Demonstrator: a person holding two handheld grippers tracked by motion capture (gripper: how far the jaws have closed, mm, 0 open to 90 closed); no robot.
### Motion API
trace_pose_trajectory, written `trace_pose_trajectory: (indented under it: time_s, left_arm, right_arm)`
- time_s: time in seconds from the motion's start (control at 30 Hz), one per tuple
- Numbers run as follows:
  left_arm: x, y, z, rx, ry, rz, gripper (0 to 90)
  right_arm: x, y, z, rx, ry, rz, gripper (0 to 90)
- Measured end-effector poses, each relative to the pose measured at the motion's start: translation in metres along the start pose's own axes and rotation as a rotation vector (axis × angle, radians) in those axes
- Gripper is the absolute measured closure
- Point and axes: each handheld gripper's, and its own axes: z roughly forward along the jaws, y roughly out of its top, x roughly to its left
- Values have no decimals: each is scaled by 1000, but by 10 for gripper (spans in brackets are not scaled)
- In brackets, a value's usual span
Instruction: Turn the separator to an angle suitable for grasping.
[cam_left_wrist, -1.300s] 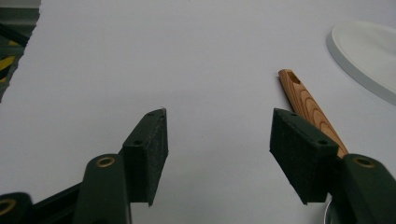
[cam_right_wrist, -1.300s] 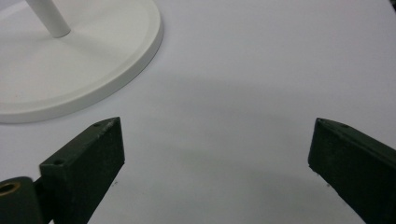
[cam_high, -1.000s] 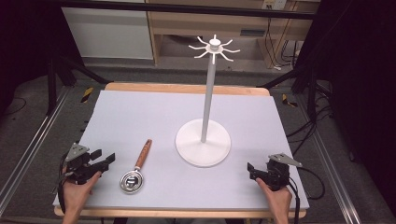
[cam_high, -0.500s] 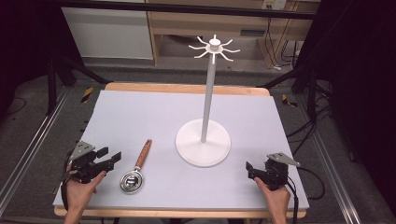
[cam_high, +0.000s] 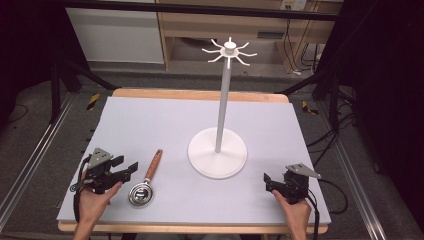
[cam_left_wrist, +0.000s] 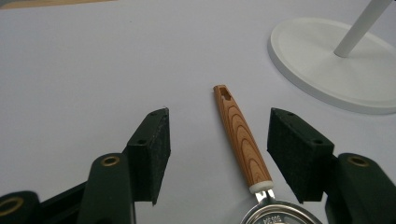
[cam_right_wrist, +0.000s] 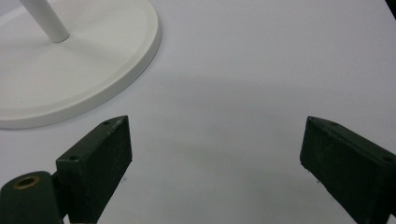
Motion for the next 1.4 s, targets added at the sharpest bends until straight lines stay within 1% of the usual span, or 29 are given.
trace_pose_trajectory:
  time_s: [0.1, 0.23, 0.3, 0.37, 0.43, 0.6, 0.67, 0.7, 0.73, 0.8, 0.87, 1.0, 1.13, 1.3, 1.33, 1.4]
  left_arm:
    - [-3, 4, 2, 9, -11, 13, 396]
    - [-7, 8, 6, 20, -13, 24, 398]
    - [-8, 10, 8, 28, -24, 33, 406]
    - [-11, 13, 10, 33, -24, 40, 411]
    - [-12, 14, 13, 43, -29, 45, 415]
    - [-16, 17, 22, 88, -30, 54, 435]
    - [-17, 17, 27, 105, -31, 57, 443]
    - [-17, 17, 29, 114, -26, 61, 443]
    - [-18, 16, 32, 122, -26, 55, 444]
    - [-19, 16, 35, 138, -26, 59, 454]
    - [-20, 15, 37, 152, -22, 65, 464]
    - [-21, 13, 40, 176, -28, 64, 486]
    - [-23, 10, 44, 196, -29, 64, 497]
    - [-26, 4, 52, 236, -28, 81, 516]
    - [-27, 3, 54, 240, -28, 80, 516]
    - [-29, 2, 56, 256, -27, 92, 521]
  right_arm:
    - [-1, 0, 0, -1, -7, 5, 95]
    - [-2, 0, -1, 1, -6, 12, 96]
    - [-3, -1, -1, -2, 0, 17, 95]
    - [-3, -1, -1, -2, -2, 10, 95]
    - [-2, -1, -1, 3, -2, 13, 96]
    - [-2, -1, -1, 8, -4, 7, 96]
    - [-2, -2, 0, 12, 0, 11, 95]
    - [-2, -2, 0, 13, -1, 1, 95]
    - [-2, -2, 0, 17, 0, 4, 95]
    - [-1, -2, 0, 17, -1, 0, 95]
    - [-1, -2, 0, 19, -1, 3, 95]
    - [-1, -1, 0, 18, 1, -6, 96]
    - [0, -1, 0, 24, 3, -1, 96]
    - [1, -1, 2, 35, 5, -16, 99]
    - [0, -1, 2, 30, 6, -25, 100]
    - [1, -1, 2, 34, 6, -18, 100]
